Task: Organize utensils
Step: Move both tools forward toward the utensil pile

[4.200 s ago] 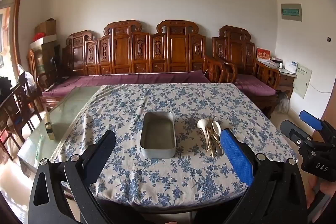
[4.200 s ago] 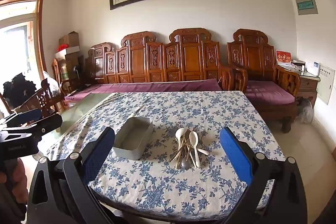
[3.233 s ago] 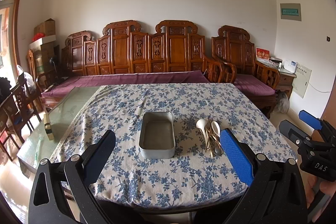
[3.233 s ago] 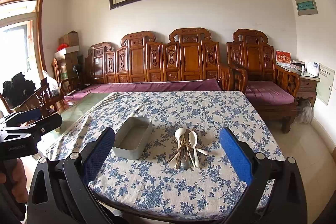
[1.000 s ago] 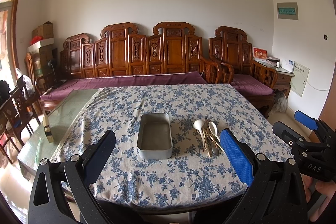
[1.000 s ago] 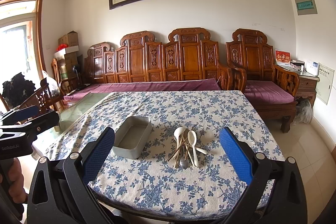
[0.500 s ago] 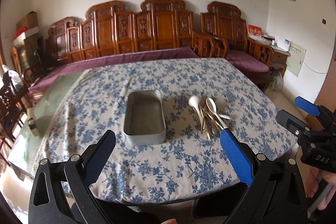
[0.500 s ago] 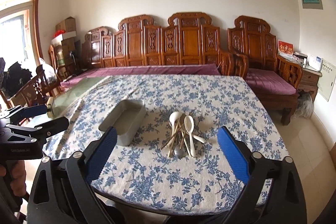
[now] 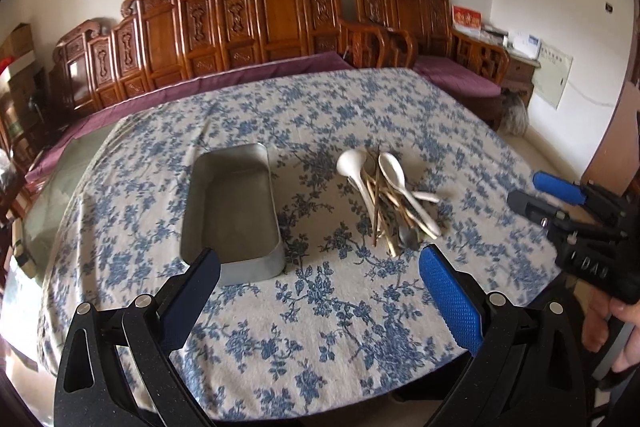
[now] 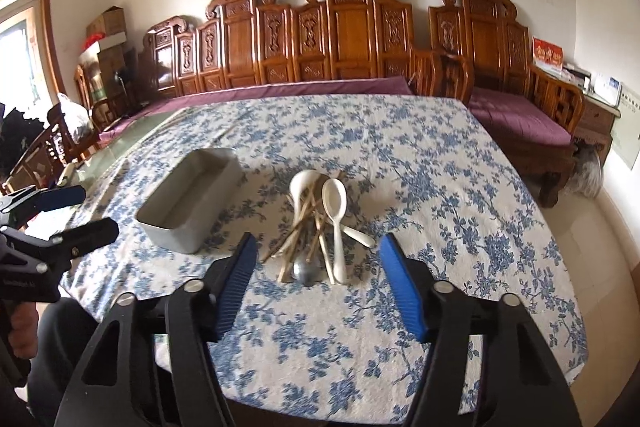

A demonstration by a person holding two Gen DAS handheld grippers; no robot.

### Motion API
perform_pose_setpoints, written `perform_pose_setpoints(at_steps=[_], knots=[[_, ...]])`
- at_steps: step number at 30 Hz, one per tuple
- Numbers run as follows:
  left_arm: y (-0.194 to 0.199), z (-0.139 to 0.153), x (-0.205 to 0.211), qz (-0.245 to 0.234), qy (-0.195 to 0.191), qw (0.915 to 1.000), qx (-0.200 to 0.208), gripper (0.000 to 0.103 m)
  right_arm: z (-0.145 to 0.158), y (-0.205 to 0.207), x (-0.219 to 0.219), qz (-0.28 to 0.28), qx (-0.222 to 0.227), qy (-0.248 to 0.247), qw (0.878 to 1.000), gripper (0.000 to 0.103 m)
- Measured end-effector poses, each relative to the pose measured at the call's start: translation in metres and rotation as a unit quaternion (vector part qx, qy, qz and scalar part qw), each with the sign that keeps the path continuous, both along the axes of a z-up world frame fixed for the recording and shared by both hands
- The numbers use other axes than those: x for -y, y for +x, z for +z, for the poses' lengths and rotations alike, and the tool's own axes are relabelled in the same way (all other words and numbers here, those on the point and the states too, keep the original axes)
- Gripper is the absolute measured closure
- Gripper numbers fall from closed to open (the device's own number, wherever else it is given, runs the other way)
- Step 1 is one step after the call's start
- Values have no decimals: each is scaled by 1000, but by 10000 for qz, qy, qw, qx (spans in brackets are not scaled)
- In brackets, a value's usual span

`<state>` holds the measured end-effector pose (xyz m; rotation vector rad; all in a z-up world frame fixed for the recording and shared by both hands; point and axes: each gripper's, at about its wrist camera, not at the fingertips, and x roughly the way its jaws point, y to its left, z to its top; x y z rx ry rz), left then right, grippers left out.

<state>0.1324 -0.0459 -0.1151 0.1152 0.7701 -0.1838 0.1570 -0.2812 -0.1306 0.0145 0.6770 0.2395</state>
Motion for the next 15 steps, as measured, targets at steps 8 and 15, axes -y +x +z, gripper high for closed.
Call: perform_pose_setpoints(at_steps=[8, 15], knots=[[30, -34, 14, -189, -16, 9993, -330, 8, -38, 40, 8, 1, -335, -85, 9994, 54], [57, -60, 35, -477, 38, 9972, -580, 24, -71, 60, 12, -86, -664, -44, 9977, 54]])
